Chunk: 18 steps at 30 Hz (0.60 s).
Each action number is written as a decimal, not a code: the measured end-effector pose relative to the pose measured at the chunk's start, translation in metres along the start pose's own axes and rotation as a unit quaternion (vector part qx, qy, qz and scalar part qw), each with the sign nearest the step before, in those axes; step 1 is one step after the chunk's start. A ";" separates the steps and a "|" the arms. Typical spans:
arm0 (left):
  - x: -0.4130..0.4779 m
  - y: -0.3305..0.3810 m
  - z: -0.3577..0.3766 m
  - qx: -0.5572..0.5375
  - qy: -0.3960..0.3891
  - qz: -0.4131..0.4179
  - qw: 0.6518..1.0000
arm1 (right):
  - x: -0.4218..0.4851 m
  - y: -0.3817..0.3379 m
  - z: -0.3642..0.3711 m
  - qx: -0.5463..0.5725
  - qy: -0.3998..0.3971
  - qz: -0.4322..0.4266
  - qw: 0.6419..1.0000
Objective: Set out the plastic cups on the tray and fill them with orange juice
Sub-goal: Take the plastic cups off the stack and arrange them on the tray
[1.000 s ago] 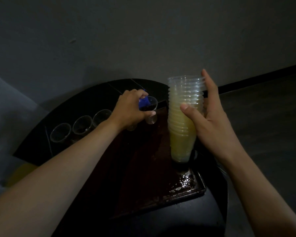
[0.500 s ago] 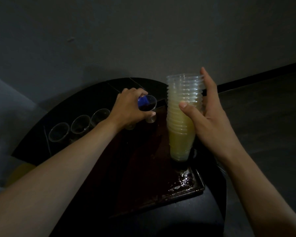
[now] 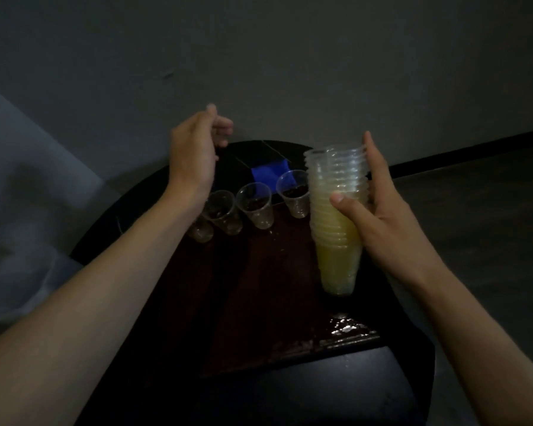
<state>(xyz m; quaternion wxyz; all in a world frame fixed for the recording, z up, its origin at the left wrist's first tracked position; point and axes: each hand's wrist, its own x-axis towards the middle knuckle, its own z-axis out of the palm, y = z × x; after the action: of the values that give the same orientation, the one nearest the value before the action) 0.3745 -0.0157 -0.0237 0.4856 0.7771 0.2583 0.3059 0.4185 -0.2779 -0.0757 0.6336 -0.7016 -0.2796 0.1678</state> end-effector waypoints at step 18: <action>-0.098 0.004 -0.152 0.224 -0.281 -0.055 0.931 | -0.031 -0.021 0.143 -0.067 -0.253 -0.065 0.963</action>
<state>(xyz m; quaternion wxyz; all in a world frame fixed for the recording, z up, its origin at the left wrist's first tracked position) 0.1979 0.0054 0.0098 0.3678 0.9044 0.2156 -0.0185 0.3058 -0.1818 -0.0794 0.5034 -0.6572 -0.4862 0.2798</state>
